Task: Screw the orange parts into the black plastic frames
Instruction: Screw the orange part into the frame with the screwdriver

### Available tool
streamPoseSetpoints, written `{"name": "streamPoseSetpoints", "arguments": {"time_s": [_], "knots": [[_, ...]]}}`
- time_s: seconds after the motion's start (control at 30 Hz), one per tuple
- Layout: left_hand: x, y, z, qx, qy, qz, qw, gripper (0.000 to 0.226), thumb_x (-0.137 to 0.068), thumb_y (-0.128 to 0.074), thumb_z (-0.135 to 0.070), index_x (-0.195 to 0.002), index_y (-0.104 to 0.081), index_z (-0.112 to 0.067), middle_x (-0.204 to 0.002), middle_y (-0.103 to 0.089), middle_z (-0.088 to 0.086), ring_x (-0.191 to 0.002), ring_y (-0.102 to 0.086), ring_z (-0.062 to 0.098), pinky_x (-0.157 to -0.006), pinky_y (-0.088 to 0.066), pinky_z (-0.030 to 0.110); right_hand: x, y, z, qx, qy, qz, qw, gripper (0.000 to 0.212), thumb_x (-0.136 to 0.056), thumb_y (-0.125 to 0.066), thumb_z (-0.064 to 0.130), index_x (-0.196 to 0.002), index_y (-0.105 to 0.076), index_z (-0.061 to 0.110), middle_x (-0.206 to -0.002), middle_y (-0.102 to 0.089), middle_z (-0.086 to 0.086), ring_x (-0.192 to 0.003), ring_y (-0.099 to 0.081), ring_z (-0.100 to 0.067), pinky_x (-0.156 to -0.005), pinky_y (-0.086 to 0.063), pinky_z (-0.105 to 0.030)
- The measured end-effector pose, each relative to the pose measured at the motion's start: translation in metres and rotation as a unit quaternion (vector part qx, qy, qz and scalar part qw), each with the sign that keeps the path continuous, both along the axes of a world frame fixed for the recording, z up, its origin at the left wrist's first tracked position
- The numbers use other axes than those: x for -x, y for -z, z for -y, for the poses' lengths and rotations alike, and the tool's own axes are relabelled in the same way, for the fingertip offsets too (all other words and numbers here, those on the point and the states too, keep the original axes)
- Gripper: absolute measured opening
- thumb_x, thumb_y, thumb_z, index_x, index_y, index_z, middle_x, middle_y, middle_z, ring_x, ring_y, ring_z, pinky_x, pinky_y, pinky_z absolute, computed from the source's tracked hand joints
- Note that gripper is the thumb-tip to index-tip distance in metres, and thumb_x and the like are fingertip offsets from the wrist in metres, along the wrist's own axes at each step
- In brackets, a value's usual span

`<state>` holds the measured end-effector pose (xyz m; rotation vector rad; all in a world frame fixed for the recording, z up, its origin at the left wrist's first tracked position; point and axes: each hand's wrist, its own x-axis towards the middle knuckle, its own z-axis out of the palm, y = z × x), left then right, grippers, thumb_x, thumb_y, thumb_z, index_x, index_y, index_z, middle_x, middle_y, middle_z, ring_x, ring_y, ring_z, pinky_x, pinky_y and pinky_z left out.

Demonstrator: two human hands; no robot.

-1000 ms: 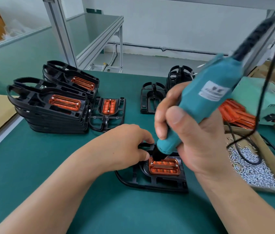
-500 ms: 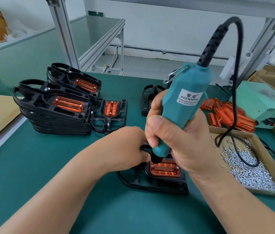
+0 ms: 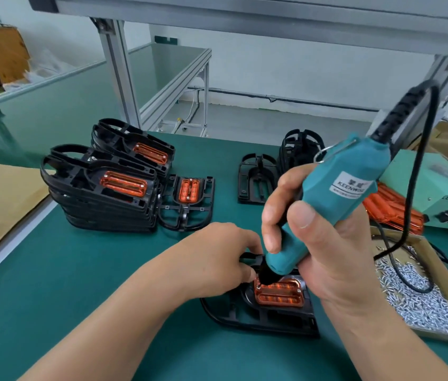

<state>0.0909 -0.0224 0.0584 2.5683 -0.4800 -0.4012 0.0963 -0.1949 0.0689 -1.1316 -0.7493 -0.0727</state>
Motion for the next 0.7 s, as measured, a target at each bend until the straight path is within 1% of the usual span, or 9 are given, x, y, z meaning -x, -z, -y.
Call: {"name": "streamPoseSetpoints", "arguments": {"time_s": [0.23,0.33,0.43,0.47,0.5,0.57,0.6,0.63,0.7], "knots": [[0.002,-0.001,0.001,0.003,0.002,0.007,1.000,0.031,-0.093,-0.072,-0.036,-0.085,-0.044,-0.043,-0.102,-0.060,-0.004,-0.098,-0.053,0.018,-0.087,-0.049,0.038,0.001,-0.002,0.004,0.009,0.009,0.005,1.000,0.032,-0.097,-0.077,0.034,-0.117,-0.063,0.013,-0.087,-0.069,-0.010,-0.058,-0.062,-0.026,-0.062,-0.052,-0.033],[0.000,0.000,0.001,0.000,0.004,0.000,1.000,0.028,-0.094,-0.072,-0.036,-0.091,-0.045,-0.043,-0.102,-0.060,-0.005,-0.101,-0.054,0.019,-0.090,-0.050,0.040,0.003,-0.006,0.005,0.006,-0.004,0.015,1.000,0.030,-0.096,-0.078,0.033,-0.115,-0.064,0.014,-0.086,-0.069,-0.010,-0.057,-0.062,-0.027,-0.060,-0.051,-0.034],[-0.001,0.000,0.002,-0.022,0.013,0.011,1.000,0.015,-0.097,-0.069,-0.039,-0.099,-0.055,-0.040,-0.096,-0.049,-0.009,-0.100,-0.046,0.018,-0.085,-0.041,0.034,0.002,-0.023,0.010,-0.027,-0.011,0.047,0.998,0.029,-0.096,-0.076,0.032,-0.115,-0.062,0.015,-0.086,-0.069,-0.006,-0.056,-0.061,-0.024,-0.060,-0.050,-0.030],[-0.001,0.002,0.001,-0.030,0.011,0.014,0.999,0.017,-0.098,-0.068,-0.040,-0.113,-0.060,-0.039,-0.101,-0.050,-0.008,-0.106,-0.046,0.018,-0.089,-0.042,0.034,0.000,-0.029,0.013,-0.040,0.007,0.049,0.998,0.029,-0.096,-0.076,0.034,-0.114,-0.061,0.016,-0.085,-0.068,-0.004,-0.055,-0.060,-0.023,-0.059,-0.049,-0.029],[-0.001,0.004,0.000,-0.036,0.010,0.014,0.999,0.030,-0.099,-0.066,-0.042,-0.128,-0.060,-0.039,-0.110,-0.053,-0.007,-0.115,-0.047,0.018,-0.096,-0.043,0.036,-0.004,-0.034,0.018,-0.052,0.039,0.045,0.997,0.030,-0.095,-0.076,0.035,-0.113,-0.061,0.017,-0.084,-0.067,-0.002,-0.054,-0.059,-0.021,-0.059,-0.048,-0.027],[0.000,0.005,0.000,-0.039,0.016,0.030,0.999,0.048,-0.099,-0.062,-0.047,-0.145,-0.050,-0.041,-0.127,-0.054,-0.006,-0.130,-0.043,0.018,-0.108,-0.041,0.039,-0.013,-0.035,0.033,-0.090,0.116,0.021,0.989,0.019,-0.098,-0.071,0.029,-0.109,-0.058,0.019,-0.082,-0.064,0.001,-0.055,-0.056,-0.018,-0.057,-0.046,-0.024],[0.000,0.006,0.000,-0.038,0.022,0.044,0.998,0.055,-0.098,-0.061,-0.052,-0.150,-0.044,-0.041,-0.131,-0.052,-0.007,-0.133,-0.041,0.017,-0.111,-0.040,0.041,-0.018,-0.032,0.042,-0.113,0.144,0.003,0.983,0.007,-0.102,-0.061,0.024,-0.107,-0.057,0.020,-0.082,-0.062,0.003,-0.056,-0.055,-0.016,-0.056,-0.045,-0.024],[0.000,0.007,0.000,-0.035,0.032,0.056,0.997,0.062,-0.096,-0.059,-0.058,-0.152,-0.039,-0.041,-0.132,-0.050,-0.008,-0.133,-0.038,0.016,-0.112,-0.039,0.043,-0.023,-0.028,0.050,-0.132,0.167,-0.020,0.977,0.005,-0.104,-0.052,0.021,-0.104,-0.057,0.022,-0.082,-0.060,0.004,-0.057,-0.054,-0.013,-0.057,-0.045,-0.023],[0.001,0.010,0.003,-0.025,0.071,0.066,0.995,0.075,-0.087,-0.058,-0.072,-0.152,-0.030,-0.046,-0.133,-0.043,-0.012,-0.131,-0.035,0.015,-0.111,-0.037,0.045,-0.030,-0.019,0.063,-0.159,0.203,-0.065,0.964,0.015,-0.107,-0.043,0.021,-0.101,-0.057,0.025,-0.083,-0.058,0.007,-0.060,-0.052,-0.010,-0.057,-0.044,-0.021]]}}
